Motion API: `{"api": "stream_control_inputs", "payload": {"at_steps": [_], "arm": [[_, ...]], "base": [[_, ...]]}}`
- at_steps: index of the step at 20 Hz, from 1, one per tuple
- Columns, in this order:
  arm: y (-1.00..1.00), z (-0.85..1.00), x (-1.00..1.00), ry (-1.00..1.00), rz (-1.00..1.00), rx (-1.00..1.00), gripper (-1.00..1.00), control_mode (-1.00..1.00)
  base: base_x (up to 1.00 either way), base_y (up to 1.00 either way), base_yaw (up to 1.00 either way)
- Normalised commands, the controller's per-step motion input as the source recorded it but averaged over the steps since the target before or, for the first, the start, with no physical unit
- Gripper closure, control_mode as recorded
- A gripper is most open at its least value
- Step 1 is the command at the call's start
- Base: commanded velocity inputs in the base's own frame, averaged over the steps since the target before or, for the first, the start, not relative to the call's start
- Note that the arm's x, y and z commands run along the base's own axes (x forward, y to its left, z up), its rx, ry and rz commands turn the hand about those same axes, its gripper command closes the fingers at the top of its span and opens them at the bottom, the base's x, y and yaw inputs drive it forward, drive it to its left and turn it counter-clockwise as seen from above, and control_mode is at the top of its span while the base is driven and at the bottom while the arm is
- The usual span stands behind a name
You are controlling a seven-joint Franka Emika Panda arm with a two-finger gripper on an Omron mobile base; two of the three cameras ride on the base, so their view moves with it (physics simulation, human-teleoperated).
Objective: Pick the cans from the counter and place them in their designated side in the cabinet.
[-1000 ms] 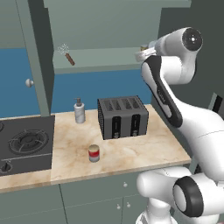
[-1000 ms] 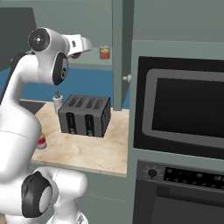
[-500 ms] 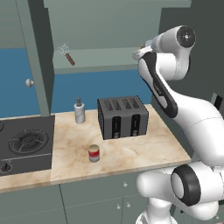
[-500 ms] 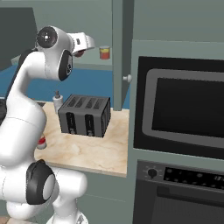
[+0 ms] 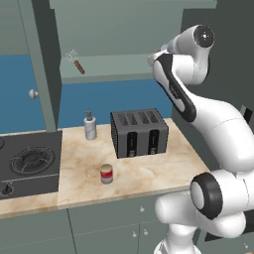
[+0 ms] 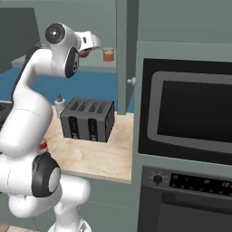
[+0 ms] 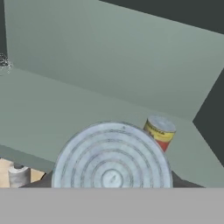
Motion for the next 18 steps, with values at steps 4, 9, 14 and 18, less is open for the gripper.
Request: {"api": "stream_control_inputs", "payload": {"at_steps": [4, 9, 14, 18], "arm": [[0.00, -0.06, 0.20, 0.02, 0.01, -0.01, 1.00, -1.00], [-0.02, -0.11, 0.15, 0.00, 0.01, -0.01, 1.00, -1.00], [-0.07, -0.12, 0.11, 0.00, 0.02, -0.01, 1.00, -1.00], [-0.03, -0.02, 0.16, 0.00, 0.02, -0.01, 1.00, -1.00]], "base": [[0.00, 0.00, 0.00], [0.00, 0.00, 0.00], [0.00, 0.00, 0.00], [0.00, 0.00, 0.00]]}}
